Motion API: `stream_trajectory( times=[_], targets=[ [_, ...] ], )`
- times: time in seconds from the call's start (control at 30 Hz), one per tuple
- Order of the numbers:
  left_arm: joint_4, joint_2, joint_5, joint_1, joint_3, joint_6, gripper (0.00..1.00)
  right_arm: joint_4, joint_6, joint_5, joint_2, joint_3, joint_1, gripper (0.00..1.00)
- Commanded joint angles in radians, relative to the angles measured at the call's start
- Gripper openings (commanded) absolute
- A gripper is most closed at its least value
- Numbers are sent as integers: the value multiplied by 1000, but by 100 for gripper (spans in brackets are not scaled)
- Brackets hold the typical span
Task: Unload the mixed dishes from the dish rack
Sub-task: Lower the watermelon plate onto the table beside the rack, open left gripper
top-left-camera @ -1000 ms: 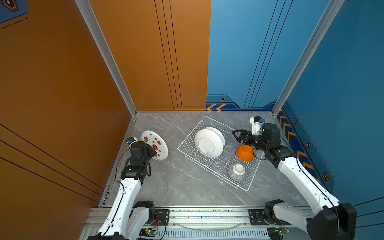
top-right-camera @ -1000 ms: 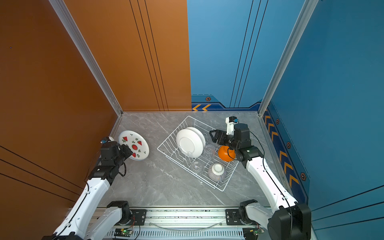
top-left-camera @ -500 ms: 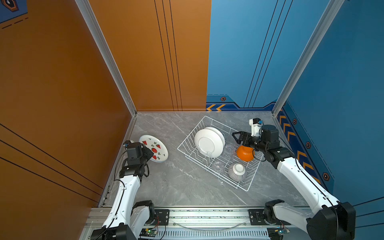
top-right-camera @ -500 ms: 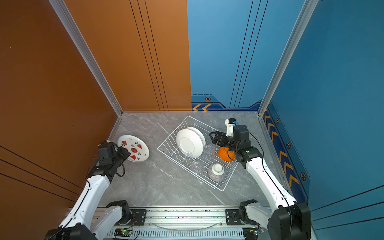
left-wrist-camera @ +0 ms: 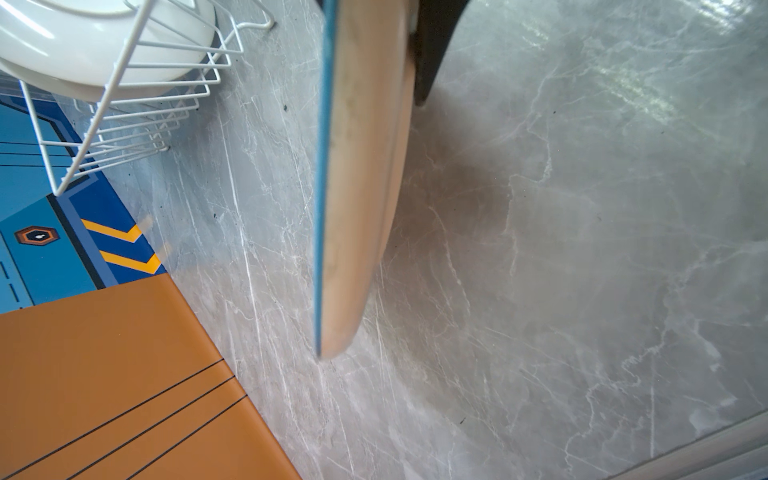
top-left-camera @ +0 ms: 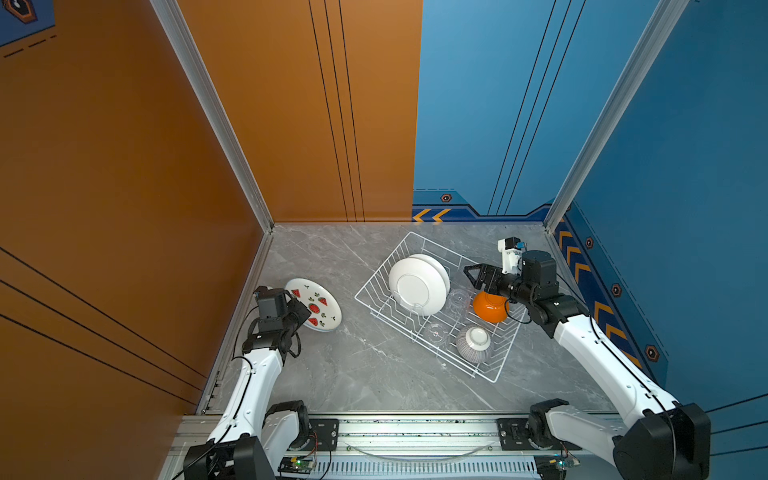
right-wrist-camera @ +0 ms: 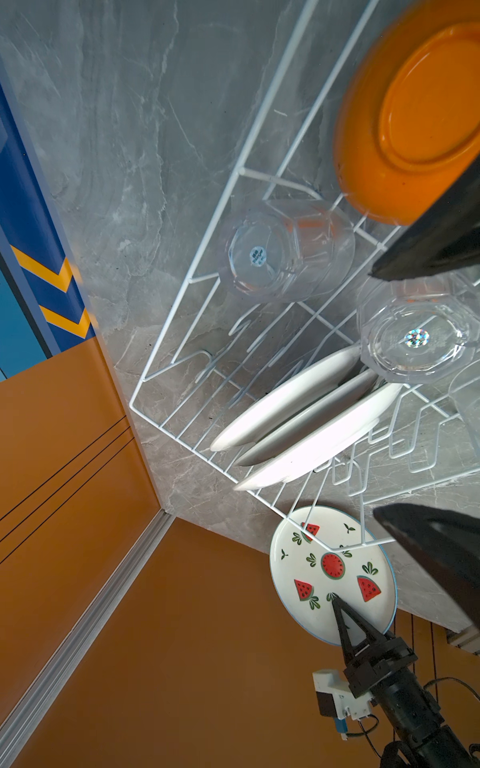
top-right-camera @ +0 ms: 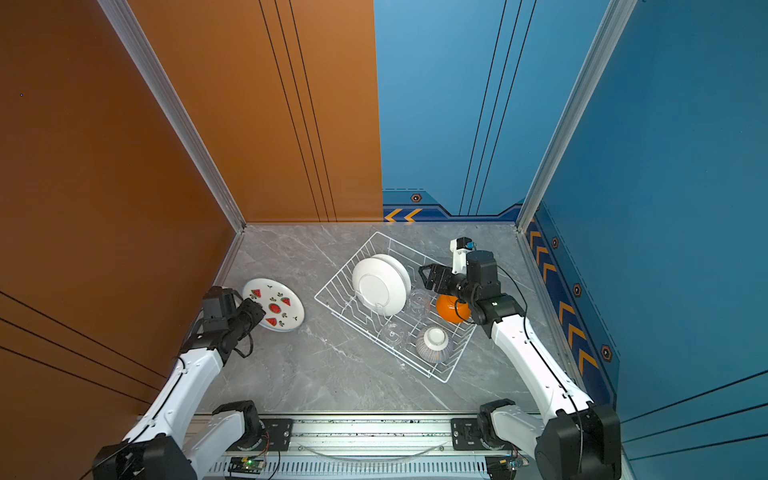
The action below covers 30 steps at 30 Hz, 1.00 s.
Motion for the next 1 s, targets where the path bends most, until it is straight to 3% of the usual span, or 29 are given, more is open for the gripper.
stream_trajectory(
  times=[0.0,0.3,0.4,0.53,0.97],
  targets=[
    [119,5,42,8,8,-20,0,7,-20,17,10,-15,-3,85],
    [49,57,20,9,28,-12,0,14,-24,16,23,-25,-2,85],
    [-10,68,-15,10,28,-3,6,14,-21,17,27,-27,-2,85],
    [-44,69,-54,9,16,-21,7,14,-19,25,27,-29,-6,85],
    [112,143,-11,-4,-82,-114,7,14,-15,25,34,-30,-13,85]
  ],
)
